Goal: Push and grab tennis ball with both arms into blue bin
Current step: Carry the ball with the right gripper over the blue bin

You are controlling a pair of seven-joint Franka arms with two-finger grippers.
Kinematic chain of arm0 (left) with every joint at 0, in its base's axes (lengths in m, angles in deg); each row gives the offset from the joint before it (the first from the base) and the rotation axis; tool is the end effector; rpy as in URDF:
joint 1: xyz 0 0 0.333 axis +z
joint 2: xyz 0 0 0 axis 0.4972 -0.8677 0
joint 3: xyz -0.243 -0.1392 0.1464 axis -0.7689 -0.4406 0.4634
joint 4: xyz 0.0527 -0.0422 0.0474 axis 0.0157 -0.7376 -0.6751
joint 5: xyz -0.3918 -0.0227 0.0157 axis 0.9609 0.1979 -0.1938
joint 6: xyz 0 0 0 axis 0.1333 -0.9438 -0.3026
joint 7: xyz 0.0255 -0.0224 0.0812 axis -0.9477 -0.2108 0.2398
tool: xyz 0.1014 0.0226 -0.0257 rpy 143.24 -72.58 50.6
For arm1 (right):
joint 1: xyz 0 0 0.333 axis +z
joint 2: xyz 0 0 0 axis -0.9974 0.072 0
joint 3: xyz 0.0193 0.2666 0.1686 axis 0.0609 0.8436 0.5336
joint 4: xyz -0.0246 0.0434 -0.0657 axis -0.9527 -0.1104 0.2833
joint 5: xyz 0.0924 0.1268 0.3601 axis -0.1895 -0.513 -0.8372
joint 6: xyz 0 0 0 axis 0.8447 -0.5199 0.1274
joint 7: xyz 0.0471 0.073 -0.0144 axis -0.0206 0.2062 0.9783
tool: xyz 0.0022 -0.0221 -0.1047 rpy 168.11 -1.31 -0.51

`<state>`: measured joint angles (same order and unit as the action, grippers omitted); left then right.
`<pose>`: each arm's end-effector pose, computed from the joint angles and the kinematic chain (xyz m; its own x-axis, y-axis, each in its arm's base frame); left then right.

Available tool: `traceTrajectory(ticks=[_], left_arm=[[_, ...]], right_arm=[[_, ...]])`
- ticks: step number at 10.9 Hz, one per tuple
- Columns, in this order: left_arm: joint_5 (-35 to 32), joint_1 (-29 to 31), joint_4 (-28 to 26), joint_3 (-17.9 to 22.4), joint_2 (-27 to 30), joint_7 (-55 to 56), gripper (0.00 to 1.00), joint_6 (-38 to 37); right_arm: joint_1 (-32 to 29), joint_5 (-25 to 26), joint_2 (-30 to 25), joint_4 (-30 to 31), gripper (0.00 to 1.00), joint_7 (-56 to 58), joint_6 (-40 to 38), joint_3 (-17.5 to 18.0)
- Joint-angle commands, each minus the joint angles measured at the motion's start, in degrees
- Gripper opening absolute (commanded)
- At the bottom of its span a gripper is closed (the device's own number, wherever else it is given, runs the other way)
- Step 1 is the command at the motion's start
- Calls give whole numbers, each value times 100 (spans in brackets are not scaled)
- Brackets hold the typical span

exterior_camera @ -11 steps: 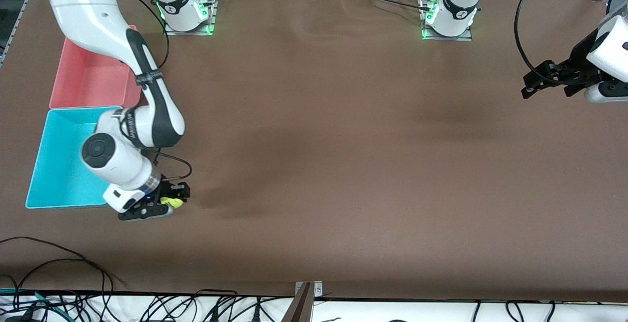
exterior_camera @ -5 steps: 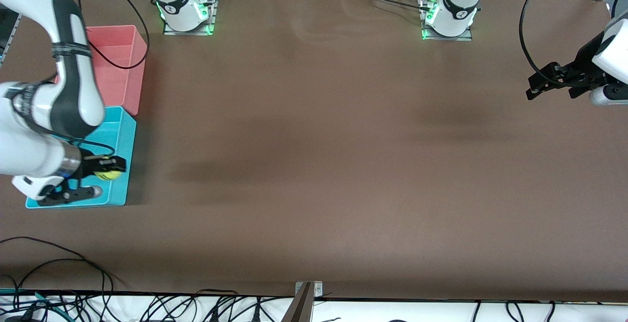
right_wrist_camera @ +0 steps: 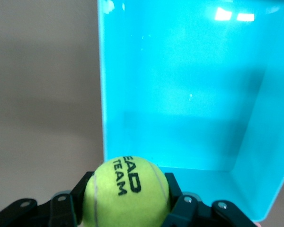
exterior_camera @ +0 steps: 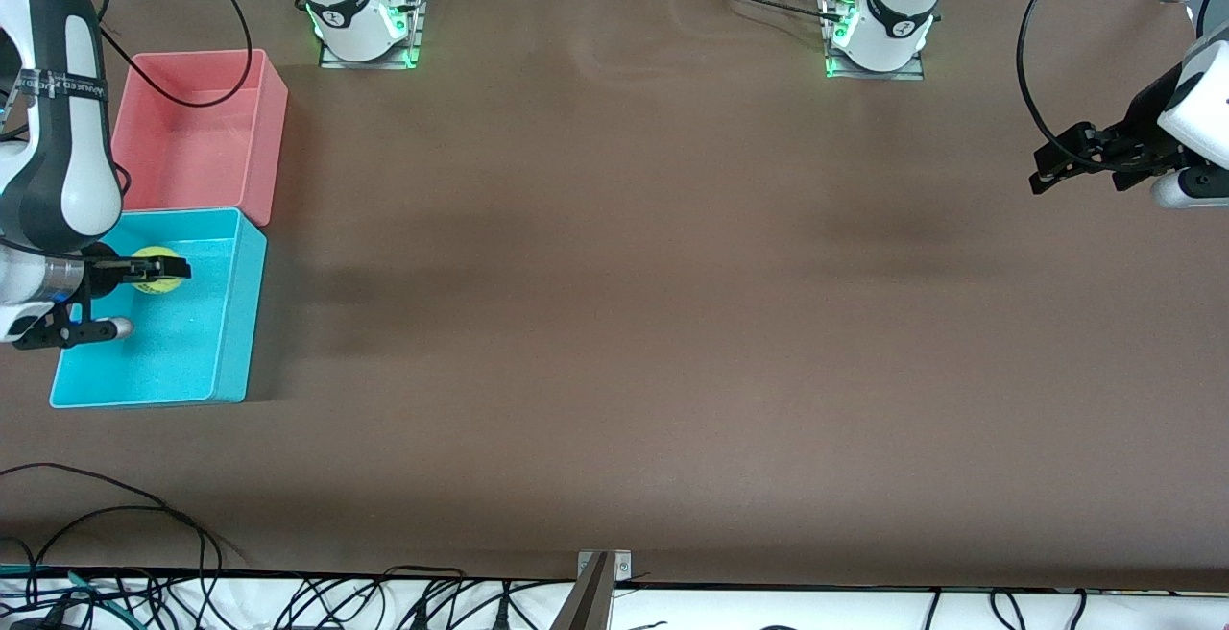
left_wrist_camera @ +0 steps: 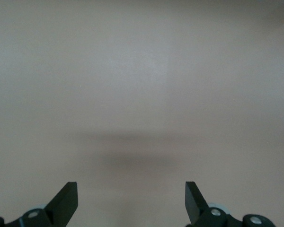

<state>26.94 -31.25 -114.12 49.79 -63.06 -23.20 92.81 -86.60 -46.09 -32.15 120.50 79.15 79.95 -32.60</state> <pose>0.5573 -0.0149 0.6145 0.9969 0.0753 -0.0221 0.0758 -0.9969 0.0227 0.6268 -0.1357 0.3465 0.9534 0.1193 -0.2772 0.1173 -0.9928 -0.0240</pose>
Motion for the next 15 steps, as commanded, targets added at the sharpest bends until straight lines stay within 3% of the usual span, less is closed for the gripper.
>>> traceTrajectory(ticks=[1,4,11,12,14,15], left_arm=[[-37,64,184,-16,-57,-129,100,-190],[-37,64,184,-25,-65,-129,100,-190],[-37,73,184,-16,-66,-147,100,-190],[-37,73,184,-16,-65,-147,100,-190],[-37,73,184,-16,-74,-138,100,-190],[-37,82,175,-16,-74,-147,100,-190]], right_arm=[[46,-24,-1116,2350,22,213,1580,-112],[11,-15,-1023,3005,22,239,2180,-270],[-147,-24,-688,3042,24,635,2428,-271],[-147,-24,-679,3051,31,635,2419,-271],[-147,-24,-644,3033,75,635,2419,-271],[-147,-24,-653,2981,91,644,2419,-271]])
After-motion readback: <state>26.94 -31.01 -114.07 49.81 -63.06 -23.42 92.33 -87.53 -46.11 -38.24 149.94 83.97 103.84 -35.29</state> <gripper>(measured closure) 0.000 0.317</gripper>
